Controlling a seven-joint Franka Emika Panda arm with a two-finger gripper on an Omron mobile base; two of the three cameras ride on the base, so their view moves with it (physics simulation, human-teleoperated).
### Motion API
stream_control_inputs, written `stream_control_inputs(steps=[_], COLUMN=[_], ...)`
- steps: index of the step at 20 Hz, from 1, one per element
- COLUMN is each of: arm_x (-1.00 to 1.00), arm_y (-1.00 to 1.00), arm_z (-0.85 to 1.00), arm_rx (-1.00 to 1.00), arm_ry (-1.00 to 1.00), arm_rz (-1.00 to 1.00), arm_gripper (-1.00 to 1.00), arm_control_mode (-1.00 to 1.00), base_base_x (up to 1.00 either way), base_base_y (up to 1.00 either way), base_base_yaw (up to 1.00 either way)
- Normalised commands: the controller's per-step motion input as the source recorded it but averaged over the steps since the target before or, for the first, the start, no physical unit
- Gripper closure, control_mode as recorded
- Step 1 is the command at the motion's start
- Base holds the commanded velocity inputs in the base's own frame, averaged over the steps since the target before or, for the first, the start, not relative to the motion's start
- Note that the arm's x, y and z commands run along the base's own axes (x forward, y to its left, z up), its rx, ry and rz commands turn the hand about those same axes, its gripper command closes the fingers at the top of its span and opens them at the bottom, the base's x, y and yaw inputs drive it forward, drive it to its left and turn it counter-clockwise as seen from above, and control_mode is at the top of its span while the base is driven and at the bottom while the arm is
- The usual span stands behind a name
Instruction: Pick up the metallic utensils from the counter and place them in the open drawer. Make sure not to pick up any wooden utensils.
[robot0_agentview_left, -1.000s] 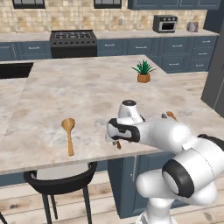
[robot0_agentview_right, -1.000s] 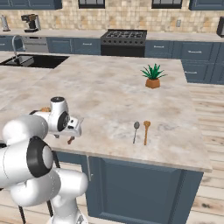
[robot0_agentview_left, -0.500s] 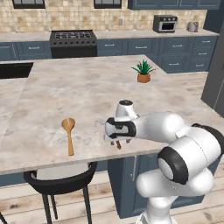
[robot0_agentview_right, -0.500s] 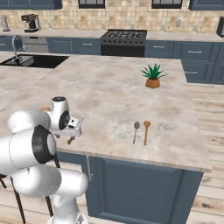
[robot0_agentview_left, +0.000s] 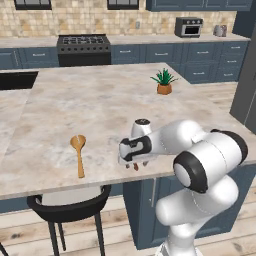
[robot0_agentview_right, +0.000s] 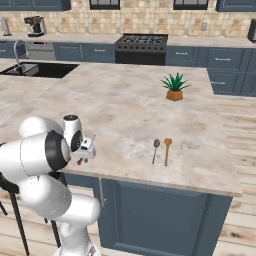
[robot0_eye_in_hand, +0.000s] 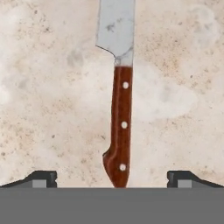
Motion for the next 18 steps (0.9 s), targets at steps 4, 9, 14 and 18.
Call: stream_control_inputs(steps=[4,9,14,18], arm_x=[0.04,0.05,0.13,0.05], arm_y=[0.00,0.00,0.02,0.08], arm_z=[-0.40,-0.42,-0.33,-0.40], arm_rx=[0.04,0.07,0.09,0.01], arm_ry=[0.00,-0.01,-0.07,-0.12], arm_rz=[0.00,0.00,0.00,0.00], arm_gripper=[-1.00,-1.00,-1.00,1.00], arm_control_mode=[-1.00,-1.00,-1.00,-1.00], base_base_x=[0.00,0.00,0.00,0.00], base_base_y=[0.00,0.00,0.00,0.00], base_base_yaw=[0.00,0.00,0.00,0.00])
